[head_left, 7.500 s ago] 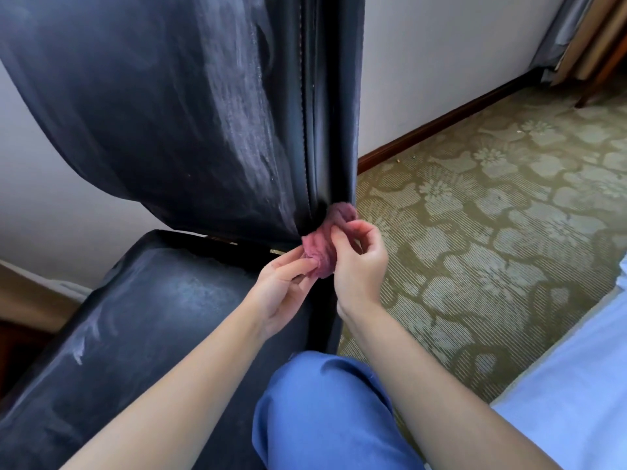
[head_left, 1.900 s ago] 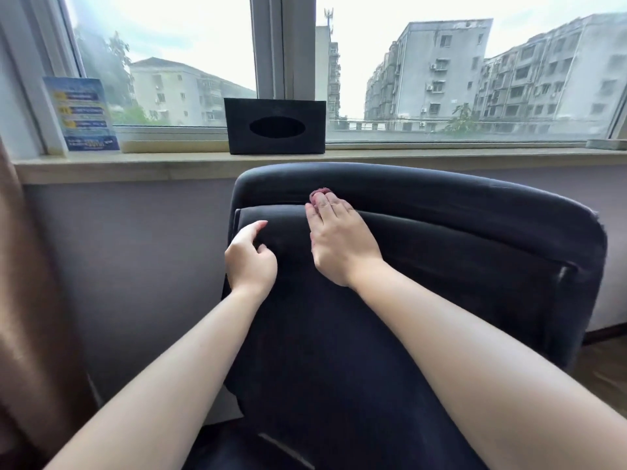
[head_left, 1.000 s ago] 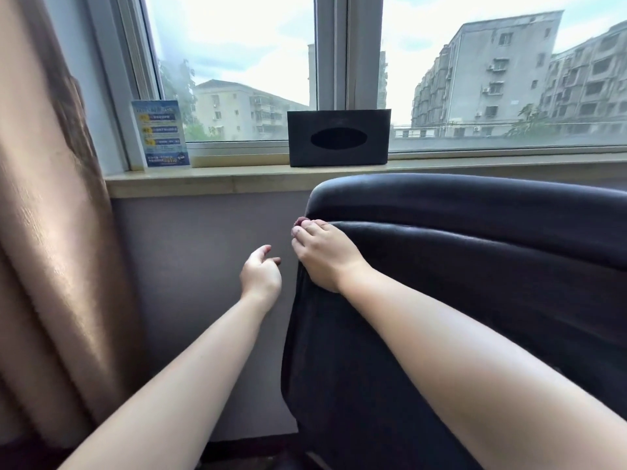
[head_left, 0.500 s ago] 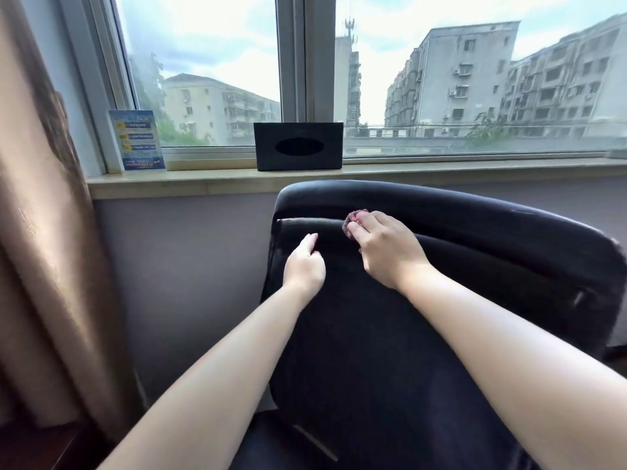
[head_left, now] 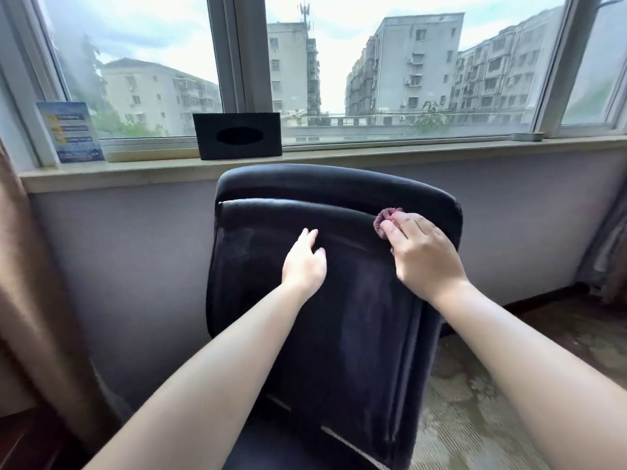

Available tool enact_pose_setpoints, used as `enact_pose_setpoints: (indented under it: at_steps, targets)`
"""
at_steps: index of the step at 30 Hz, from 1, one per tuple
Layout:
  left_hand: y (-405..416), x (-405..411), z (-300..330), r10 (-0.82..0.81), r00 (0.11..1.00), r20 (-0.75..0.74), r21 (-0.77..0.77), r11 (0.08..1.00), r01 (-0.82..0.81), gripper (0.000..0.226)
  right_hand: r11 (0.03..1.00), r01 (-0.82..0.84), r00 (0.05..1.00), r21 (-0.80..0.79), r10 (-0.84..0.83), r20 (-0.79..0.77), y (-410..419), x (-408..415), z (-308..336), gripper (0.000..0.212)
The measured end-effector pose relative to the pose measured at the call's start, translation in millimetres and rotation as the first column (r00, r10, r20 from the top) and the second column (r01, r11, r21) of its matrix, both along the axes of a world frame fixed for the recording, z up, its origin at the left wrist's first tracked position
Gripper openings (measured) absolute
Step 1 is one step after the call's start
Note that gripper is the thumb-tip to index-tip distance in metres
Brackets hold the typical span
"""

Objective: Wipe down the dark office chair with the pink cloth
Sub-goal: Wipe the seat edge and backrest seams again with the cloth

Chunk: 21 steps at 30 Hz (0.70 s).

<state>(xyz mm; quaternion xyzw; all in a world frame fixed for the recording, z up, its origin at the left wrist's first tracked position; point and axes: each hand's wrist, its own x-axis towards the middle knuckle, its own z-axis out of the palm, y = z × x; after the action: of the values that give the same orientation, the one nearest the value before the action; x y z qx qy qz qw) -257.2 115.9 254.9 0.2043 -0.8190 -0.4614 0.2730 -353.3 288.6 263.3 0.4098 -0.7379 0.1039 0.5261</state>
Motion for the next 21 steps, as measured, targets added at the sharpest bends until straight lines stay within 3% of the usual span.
enact_pose_setpoints:
  at_steps: [4, 7, 12, 16, 19, 21]
  targets:
    - [38, 18, -6, -0.103, 0.992, 0.077, -0.032, 0.994, 0.106, 0.051, 0.986, 0.093, 0.995, -0.137, -0.087, 0.043, 33, 14, -20, 0.038]
    - [60, 39, -16, -0.14, 0.982, 0.127, -0.039, 0.989, 0.146, 0.053, 0.947, 0.159, 0.972, -0.278, -0.1, 0.214, 40, 34, -33, 0.034]
    - [71, 79, -44, -0.107, 0.977, 0.184, -0.015, 0.994, 0.112, 0.051, 0.886, 0.107, 0.86, -0.451, 0.145, 0.489, 30, 93, -94, 0.035]
    - [70, 130, -89, -0.017, 0.971, 0.239, 0.058, 0.998, 0.003, 0.049, 0.811, 0.248, 0.546, -0.529, 0.334, 0.768, 11, 144, -130, 0.036]
    - [67, 175, -128, 0.045, 0.949, 0.314, 0.131, 0.987, -0.09, 0.049, 0.769, 0.323, 0.388, -0.552, 0.424, 0.818, -2, 178, -148, 0.036]
    - [62, 201, -147, 0.096, 0.929, 0.359, 0.161, 0.973, -0.163, 0.049, 0.753, 0.376, 0.167, -0.54, 0.518, 0.839, -9, 202, -160, 0.034]
